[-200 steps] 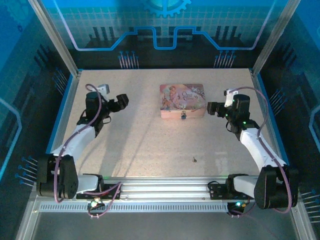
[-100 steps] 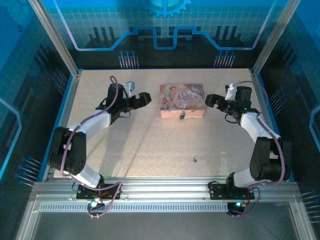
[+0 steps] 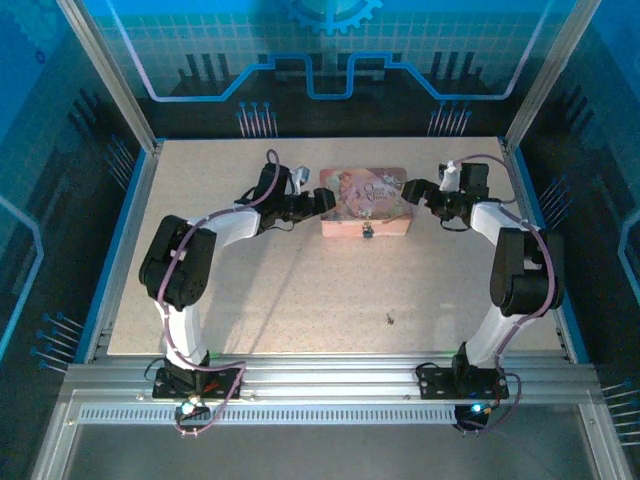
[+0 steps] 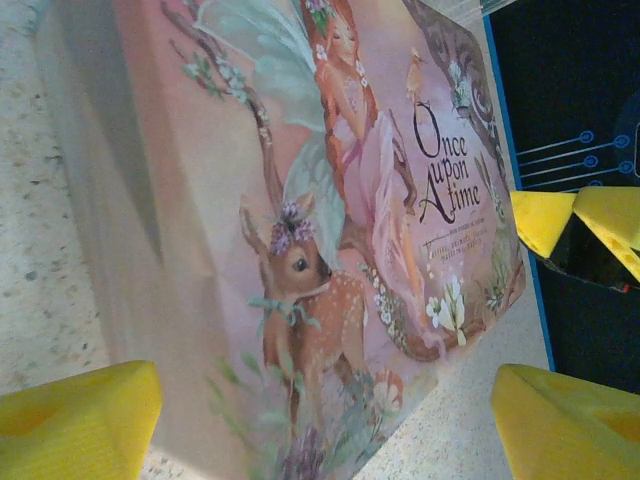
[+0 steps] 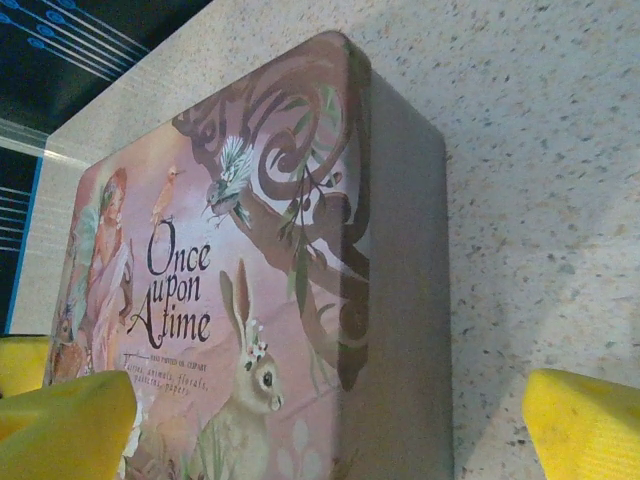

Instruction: Unlock a padlock with a key

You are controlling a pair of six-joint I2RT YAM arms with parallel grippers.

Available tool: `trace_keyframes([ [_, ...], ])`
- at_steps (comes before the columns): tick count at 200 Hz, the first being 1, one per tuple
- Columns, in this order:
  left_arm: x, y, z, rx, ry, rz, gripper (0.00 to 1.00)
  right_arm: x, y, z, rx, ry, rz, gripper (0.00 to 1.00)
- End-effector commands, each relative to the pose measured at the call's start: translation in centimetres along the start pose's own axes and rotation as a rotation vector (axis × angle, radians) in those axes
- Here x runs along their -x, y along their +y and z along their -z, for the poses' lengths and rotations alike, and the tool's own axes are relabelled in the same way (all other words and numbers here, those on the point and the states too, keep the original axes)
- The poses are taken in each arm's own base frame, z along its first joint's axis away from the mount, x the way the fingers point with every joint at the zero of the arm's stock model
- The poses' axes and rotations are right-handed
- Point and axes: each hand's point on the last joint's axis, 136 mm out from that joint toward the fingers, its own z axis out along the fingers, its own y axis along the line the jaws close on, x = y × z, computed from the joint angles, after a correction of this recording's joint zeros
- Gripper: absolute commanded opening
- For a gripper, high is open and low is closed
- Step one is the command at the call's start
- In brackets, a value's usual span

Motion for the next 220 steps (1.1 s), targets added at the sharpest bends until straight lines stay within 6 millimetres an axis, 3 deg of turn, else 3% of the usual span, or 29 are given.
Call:
trace_keyframes([
  [1,0.4,-1.0,-1.0,-0.039,0.020,0.001,0.85,-0.4,1.4,-1.2,0.063,0.047,-0.003,1.00],
  [47,-0.3,-0.5,-2.5,-0.032,0.049,0.009,0.84,-1.4,2.5,-2.7,0.116,0.103,-0.004,1.00],
  [100,-0.3,-0.6,-2.4,-0.032,0.044,0.009,0.82,-2.2,4.8,-2.8,0.182,0.137,0.021,1.00],
  [161,-0.5,-1.3,-0.4,-0.034,0.009,-0.010,0.82,-4.0,8.2,-2.1,0.224,0.166,0.076,1.00],
  [220,-3.5,-0.2,3.0,0.023,0.007,0.001,0.82,-7.7,11.3,-2.1,0.254,0.221,0.133,1.00],
])
